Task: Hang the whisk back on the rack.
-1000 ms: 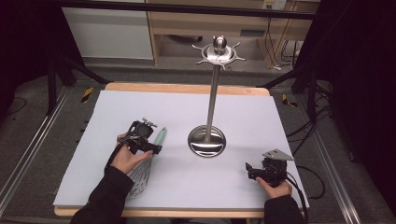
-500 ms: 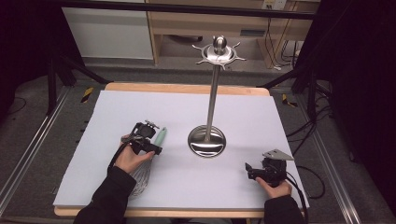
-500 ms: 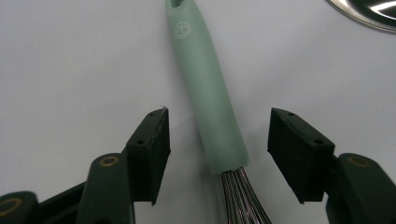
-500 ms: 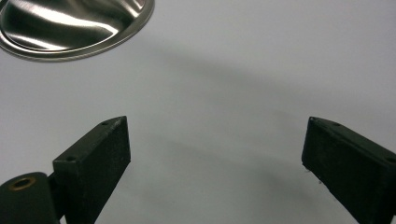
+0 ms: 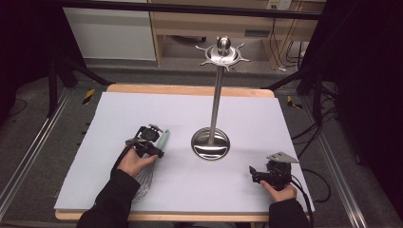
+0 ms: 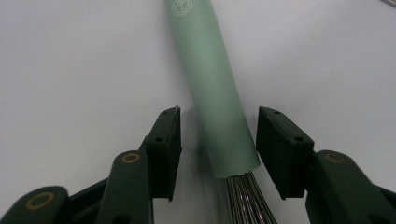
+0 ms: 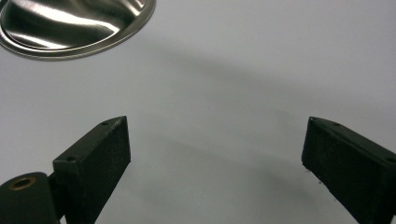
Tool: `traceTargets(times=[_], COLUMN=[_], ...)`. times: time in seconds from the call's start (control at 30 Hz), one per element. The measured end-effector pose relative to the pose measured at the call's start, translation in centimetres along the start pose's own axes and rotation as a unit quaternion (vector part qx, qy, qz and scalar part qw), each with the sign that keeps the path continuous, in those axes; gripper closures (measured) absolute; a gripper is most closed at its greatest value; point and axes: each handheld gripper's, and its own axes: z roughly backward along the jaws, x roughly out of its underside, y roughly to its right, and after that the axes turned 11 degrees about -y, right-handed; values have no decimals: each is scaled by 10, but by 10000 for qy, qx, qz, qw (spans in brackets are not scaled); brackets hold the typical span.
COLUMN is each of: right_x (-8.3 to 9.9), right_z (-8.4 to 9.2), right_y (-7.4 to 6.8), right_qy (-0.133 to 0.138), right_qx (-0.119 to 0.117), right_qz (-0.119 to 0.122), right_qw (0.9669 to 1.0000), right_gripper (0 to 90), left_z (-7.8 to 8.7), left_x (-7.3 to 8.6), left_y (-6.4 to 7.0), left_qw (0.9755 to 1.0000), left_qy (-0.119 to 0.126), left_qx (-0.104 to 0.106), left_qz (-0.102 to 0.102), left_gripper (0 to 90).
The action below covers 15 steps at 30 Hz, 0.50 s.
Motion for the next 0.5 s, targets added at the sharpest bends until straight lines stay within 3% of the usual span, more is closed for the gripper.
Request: traceTargets(times=[0.2, 0.5], right_x=[0, 0], right_z=[-1, -1], right_y=[-1, 0], right_qy=[-31, -33], right_qx=[-1, -2], right_qz=[-21, 6], right_qw=[10000, 10000], right_gripper=[84, 84], left_z=[-2, -2], left_x=[-1, -4], left_y=[-1, -3], left_qw=[9999, 9998], left_qy=[-62, -177], left_qx=[94, 60], left_qz=[29, 78], left_gripper=[554, 601])
